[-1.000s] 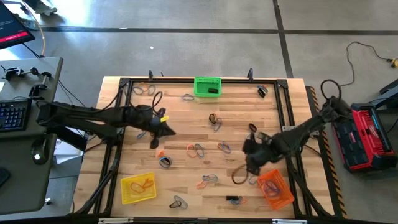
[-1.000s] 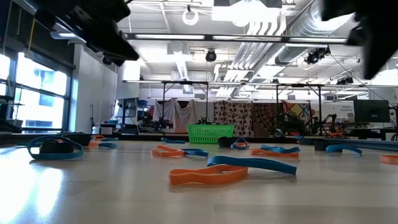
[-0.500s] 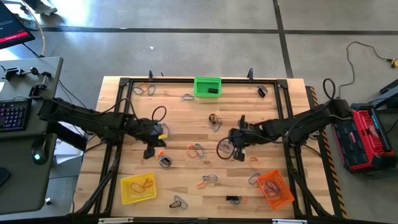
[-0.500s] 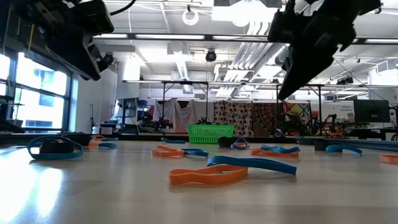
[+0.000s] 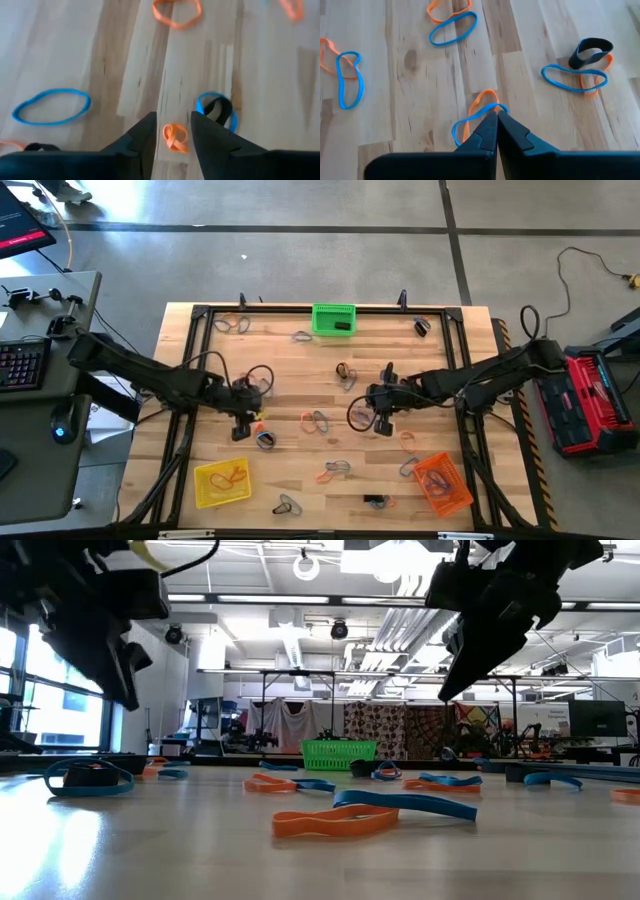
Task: Sort rubber bands into baskets
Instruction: Put the orange rubber band into the yellow bin
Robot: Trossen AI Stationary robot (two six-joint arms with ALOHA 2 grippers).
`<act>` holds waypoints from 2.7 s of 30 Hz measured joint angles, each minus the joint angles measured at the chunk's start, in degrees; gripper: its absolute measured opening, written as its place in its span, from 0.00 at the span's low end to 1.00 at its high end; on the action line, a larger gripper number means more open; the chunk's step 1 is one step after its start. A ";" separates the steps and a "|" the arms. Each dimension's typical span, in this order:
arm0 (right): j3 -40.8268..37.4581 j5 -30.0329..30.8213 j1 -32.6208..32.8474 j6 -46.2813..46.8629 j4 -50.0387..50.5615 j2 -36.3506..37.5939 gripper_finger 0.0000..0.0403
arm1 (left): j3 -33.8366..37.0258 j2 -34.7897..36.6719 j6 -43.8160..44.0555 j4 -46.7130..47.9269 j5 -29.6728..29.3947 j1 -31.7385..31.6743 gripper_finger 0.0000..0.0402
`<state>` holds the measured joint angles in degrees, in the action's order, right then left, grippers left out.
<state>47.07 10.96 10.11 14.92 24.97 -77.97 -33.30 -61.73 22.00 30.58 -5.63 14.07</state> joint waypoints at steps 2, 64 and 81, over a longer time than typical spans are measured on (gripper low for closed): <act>0.00 0.00 0.00 0.00 -0.05 0.00 0.00 | 0.00 -2.24 0.20 0.08 0.20 0.42 0.30; 0.00 5.11 0.00 -7.50 -2.27 -0.02 0.00 | -13.84 -2.82 -4.56 19.85 12.86 18.46 0.00; 0.00 5.05 0.00 -9.43 -3.04 -0.02 0.00 | -14.14 -12.47 4.31 15.74 11.36 32.27 0.00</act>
<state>47.07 16.01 10.11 5.49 21.93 -78.00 -47.44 -74.20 26.31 46.32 5.73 46.34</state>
